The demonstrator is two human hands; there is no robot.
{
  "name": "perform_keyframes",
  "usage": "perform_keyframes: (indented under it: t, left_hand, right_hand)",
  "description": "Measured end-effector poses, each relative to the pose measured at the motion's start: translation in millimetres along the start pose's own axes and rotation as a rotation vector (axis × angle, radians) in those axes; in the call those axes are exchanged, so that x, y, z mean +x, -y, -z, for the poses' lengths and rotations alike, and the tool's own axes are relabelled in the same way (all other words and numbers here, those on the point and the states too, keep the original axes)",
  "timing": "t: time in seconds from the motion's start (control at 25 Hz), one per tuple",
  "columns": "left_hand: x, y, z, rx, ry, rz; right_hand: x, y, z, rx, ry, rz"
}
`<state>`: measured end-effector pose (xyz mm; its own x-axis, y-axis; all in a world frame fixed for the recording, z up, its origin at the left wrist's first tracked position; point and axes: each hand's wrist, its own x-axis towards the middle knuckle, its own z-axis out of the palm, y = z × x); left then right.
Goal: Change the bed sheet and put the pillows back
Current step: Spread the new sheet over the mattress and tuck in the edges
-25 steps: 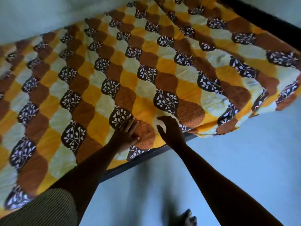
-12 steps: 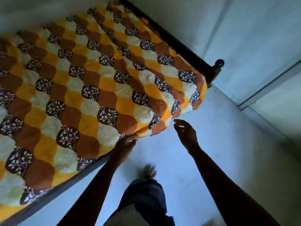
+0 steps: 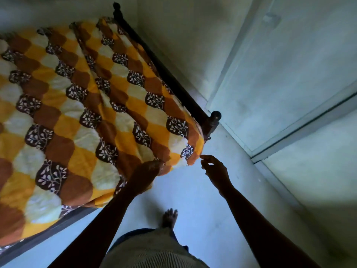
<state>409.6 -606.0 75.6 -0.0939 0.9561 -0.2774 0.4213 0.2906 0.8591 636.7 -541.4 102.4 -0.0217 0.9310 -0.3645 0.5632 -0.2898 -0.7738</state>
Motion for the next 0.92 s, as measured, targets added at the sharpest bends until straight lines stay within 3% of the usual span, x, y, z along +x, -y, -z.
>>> perform_keyframes:
  t: [0.16, 0.32, 0.44, 0.56, 0.64, 0.76, 0.84, 0.92]
  left_hand:
    - [56.2, -32.4, -35.3, 0.080, -0.053, 0.077]
    - [97.3, -62.2, -71.6, 0.026, -0.385, 0.201]
    - [122.0, -85.6, -114.4, -0.038, -0.579, 0.290]
    - [149.9, -100.9, -152.7, -0.122, -0.723, 0.439]
    - [171.8, -104.1, -169.0, -0.161, -0.790, 0.504]
    - [216.0, -108.1, -179.1, -0.189, -0.911, 0.575]
    - [254.9, -103.7, -177.3, -0.193, -0.981, 0.621]
    - [295.0, -93.3, -170.0, -0.145, -0.984, 0.675]
  right_hand:
    - [77.2, 17.0, 51.0, -0.037, 0.083, 0.061]
    - [162.3, 51.6, 85.4, -0.245, 0.294, 0.216]
    - [220.3, 79.4, 102.5, -0.516, 0.473, 0.456]
    - [273.7, 99.3, 108.4, -0.632, 0.678, 0.616]
    - [305.5, 106.4, 98.4, -0.645, 0.744, 0.569]
    - [352.8, 116.4, 62.6, -0.566, 0.783, 0.321]
    - [384.2, 121.5, 31.7, -0.558, 0.801, 0.248]
    - [411.4, 121.5, 1.3, -0.521, 0.802, 0.166]
